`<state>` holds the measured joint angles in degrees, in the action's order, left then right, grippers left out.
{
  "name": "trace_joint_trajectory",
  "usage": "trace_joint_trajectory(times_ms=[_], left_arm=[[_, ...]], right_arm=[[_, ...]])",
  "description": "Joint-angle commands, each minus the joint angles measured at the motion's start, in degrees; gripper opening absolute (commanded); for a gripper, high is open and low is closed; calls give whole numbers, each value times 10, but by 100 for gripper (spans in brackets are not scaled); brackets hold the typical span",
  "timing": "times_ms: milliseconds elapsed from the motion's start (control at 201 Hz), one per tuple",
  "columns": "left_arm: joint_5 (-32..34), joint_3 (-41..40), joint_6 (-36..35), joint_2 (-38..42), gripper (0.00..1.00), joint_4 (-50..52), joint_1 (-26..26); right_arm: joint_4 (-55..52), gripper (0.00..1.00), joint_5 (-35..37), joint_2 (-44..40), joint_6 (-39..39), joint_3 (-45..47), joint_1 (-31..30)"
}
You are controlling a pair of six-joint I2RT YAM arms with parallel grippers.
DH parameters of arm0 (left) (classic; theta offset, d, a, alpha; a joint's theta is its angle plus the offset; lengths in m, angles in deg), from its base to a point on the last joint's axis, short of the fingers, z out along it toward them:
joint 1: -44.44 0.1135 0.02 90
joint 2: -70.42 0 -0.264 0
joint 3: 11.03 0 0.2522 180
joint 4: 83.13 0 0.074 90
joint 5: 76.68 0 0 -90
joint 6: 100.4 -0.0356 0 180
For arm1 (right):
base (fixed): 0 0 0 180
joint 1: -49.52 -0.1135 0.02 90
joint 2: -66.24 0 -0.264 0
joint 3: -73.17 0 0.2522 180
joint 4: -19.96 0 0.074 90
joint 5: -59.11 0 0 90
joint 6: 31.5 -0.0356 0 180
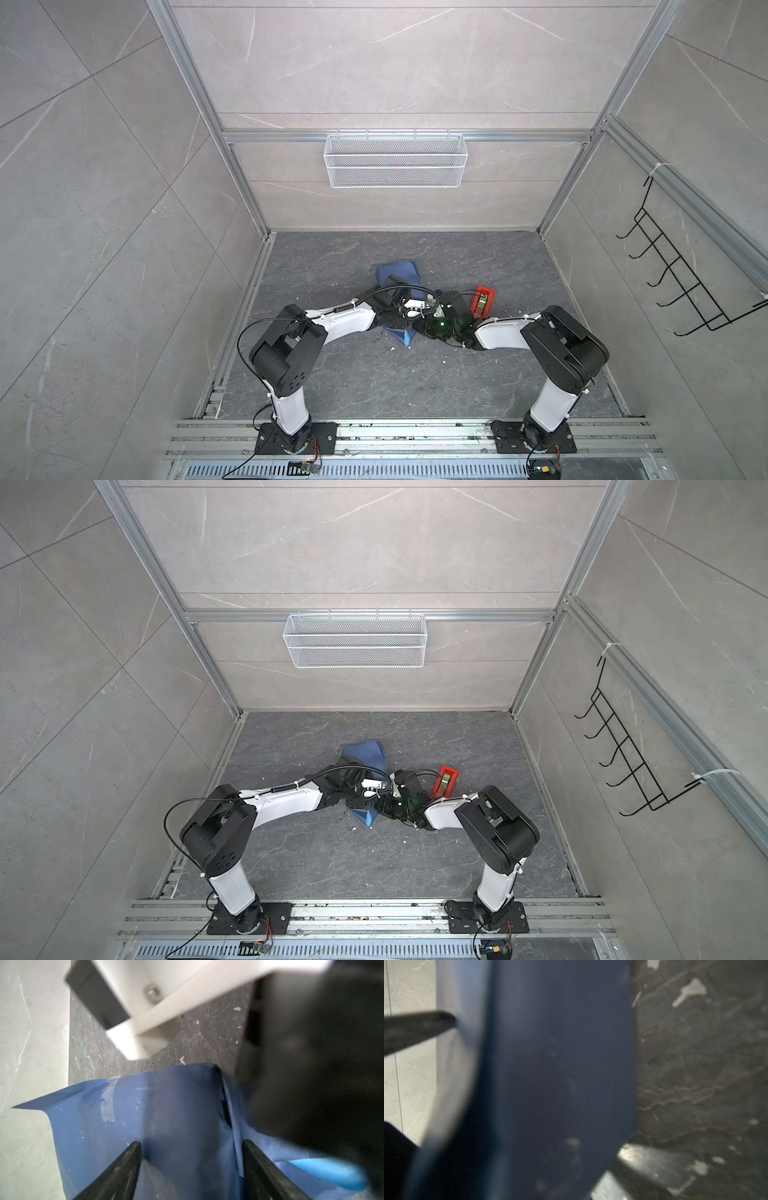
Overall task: Wrap a gift box in wrapping paper
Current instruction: Fold the wrapping paper for the gift box.
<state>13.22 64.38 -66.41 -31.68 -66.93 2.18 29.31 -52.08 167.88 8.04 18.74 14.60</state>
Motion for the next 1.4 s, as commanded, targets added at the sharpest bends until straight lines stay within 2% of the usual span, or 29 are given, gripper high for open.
trace_joint_trajectory(times_ms=[0, 199, 408, 558, 1016, 1275, 1394], left_arm=[[23, -18, -15, -12, 72, 17, 3], [25, -17, -10, -12, 69, 18, 2], [27, -17, -8, -22, 68, 17, 1], [21, -21, -5, -21, 68, 13, 0], [29, -20, -5, -20, 68, 8, -5], [28, -21, -3, -21, 68, 6, -5], [32, -15, 0, -28, 68, 14, -5]], right_arm=[[50, 0, 15, 12, -19, 16, -1], [62, 0, 18, 35, -32, 8, -1], [5, 0, 41, 37, -22, -4, -7], [-29, 0, 51, 42, -12, -1, -38], [-8, 0, 20, 33, -59, 25, -112], [-24, 0, 64, -30, -49, 23, -111], [-13, 0, 112, -55, -65, 46, -110]])
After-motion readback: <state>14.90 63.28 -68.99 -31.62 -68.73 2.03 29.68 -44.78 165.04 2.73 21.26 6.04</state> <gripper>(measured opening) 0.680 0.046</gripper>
